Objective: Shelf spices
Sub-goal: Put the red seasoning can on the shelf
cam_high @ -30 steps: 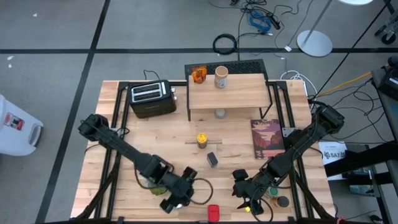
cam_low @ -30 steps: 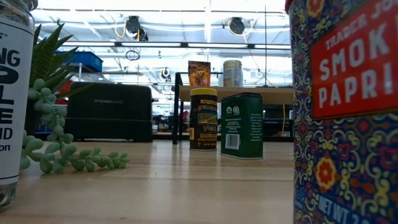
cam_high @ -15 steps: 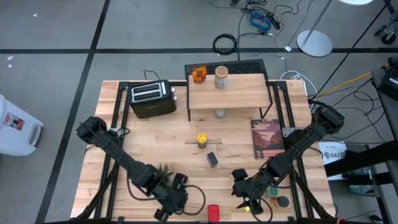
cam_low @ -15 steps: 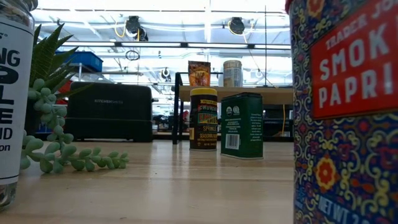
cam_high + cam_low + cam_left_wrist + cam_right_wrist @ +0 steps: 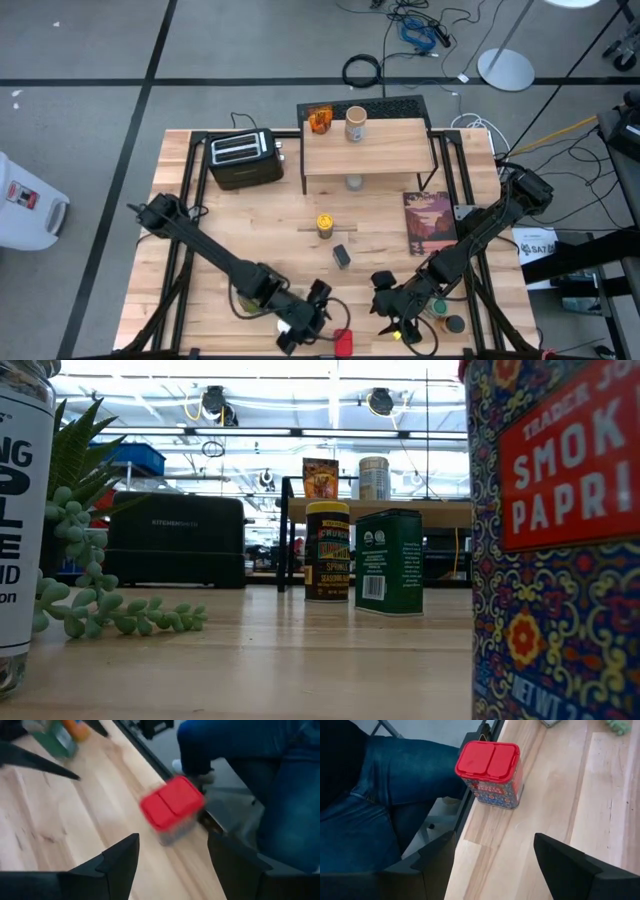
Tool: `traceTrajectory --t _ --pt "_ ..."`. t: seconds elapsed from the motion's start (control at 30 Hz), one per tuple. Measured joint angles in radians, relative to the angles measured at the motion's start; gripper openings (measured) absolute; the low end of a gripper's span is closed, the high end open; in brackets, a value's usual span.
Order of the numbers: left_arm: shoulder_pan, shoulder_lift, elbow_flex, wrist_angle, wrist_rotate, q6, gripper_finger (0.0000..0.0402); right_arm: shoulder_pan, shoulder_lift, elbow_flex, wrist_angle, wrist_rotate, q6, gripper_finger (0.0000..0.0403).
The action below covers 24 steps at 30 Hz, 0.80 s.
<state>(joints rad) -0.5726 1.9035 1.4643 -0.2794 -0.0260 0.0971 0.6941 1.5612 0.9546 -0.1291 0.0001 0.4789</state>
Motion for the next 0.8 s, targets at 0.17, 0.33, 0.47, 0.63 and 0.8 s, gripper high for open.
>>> traceTrajectory --t 0.17,0.33,0.47,0.63,0.8 --pt "0.032 0.025 0.000 -0.001 0.020 0.015 0.0247 0.000 0.000 0.000 0.079 -0.072 0.022 0.0258" --pt "0.046 0.026 0.000 0.007 0.022 0.014 0.0247 0.009 0.005 0.000 0.164 -0.107 0.033 0.0258" --pt "0.054 0.026 0.000 0.044 0.021 0.015 0.0247 0.009 0.015 0.000 0.185 -0.106 0.033 0.0258" --pt "0.069 0.053 0.000 0.055 -0.005 0.016 0.0247 -0.002 0.063 0.000 0.223 -0.128 0.033 0.0258" --pt "0.075 0.097 0.000 0.053 0.002 0.016 0.0247 -0.021 0.125 0.000 0.258 -0.188 0.060 0.0258"
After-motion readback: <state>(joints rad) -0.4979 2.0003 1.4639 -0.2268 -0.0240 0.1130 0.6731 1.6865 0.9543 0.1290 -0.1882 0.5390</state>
